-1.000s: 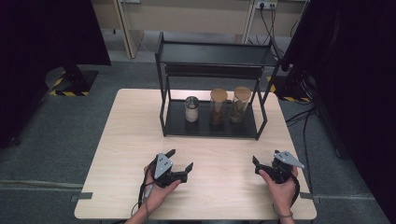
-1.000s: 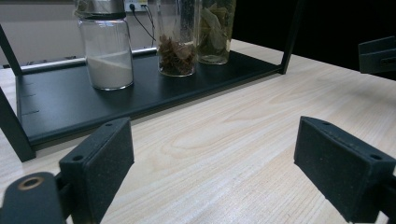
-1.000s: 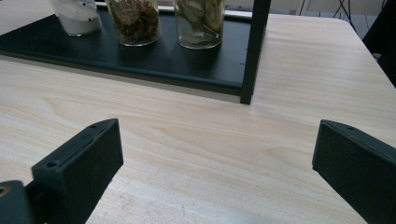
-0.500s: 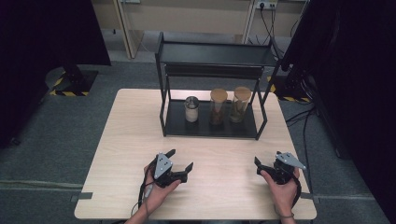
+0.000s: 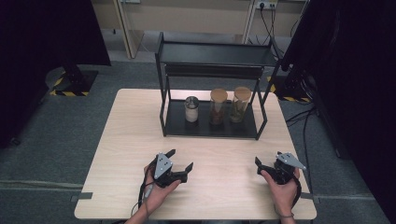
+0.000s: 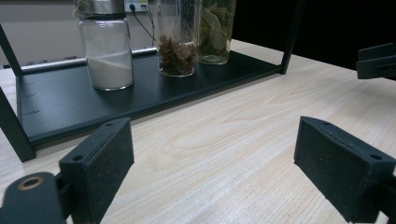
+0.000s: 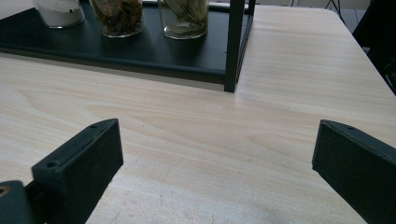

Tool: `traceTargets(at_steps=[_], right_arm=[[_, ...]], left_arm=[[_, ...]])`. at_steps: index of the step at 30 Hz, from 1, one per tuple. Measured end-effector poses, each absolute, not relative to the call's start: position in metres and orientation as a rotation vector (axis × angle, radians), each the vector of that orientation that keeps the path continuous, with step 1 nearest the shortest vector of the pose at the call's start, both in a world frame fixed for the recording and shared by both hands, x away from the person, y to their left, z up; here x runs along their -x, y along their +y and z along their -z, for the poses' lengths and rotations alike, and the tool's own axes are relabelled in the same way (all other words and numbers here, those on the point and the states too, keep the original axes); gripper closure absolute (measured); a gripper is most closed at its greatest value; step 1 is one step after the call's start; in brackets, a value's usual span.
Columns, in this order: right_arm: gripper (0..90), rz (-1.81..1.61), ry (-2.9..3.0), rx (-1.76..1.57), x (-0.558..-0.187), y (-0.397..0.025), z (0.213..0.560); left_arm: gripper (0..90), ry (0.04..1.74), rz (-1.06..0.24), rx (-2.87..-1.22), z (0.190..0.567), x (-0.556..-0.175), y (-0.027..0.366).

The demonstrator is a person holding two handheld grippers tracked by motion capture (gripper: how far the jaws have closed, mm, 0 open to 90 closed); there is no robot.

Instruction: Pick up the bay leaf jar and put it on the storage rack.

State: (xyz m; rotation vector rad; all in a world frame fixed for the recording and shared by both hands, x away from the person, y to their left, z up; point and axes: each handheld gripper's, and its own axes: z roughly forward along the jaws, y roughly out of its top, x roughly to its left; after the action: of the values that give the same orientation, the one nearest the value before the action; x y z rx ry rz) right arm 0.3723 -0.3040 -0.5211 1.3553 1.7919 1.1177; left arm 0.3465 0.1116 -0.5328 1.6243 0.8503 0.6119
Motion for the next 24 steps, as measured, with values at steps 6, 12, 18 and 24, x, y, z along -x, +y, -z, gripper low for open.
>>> traceTargets(at_steps=[6, 12, 18, 24], right_arm=[[2.1, -1.119, 1.782, -1.357, -0.3717, -0.3042, 0.5211], [2.1, -1.112, 1.768, -1.359, -0.3714, -0.304, 0.5212], [2.1, -1.118, 1.758, -1.366, -0.3711, -0.3048, 0.5211], [2.1, -1.123, 1.751, -1.371, -0.3709, -0.3053, 0.5211]], left_arm=[[11.8, 0.851, -0.611, -1.624, 0.5328, -0.3465, 0.1117], [11.8, 0.85, -0.612, -1.623, 0.5329, -0.3464, 0.1116], [11.8, 0.85, -0.613, -1.624, 0.5328, -0.3465, 0.1115], [11.8, 0.85, -0.613, -1.625, 0.5328, -0.3465, 0.1114]])
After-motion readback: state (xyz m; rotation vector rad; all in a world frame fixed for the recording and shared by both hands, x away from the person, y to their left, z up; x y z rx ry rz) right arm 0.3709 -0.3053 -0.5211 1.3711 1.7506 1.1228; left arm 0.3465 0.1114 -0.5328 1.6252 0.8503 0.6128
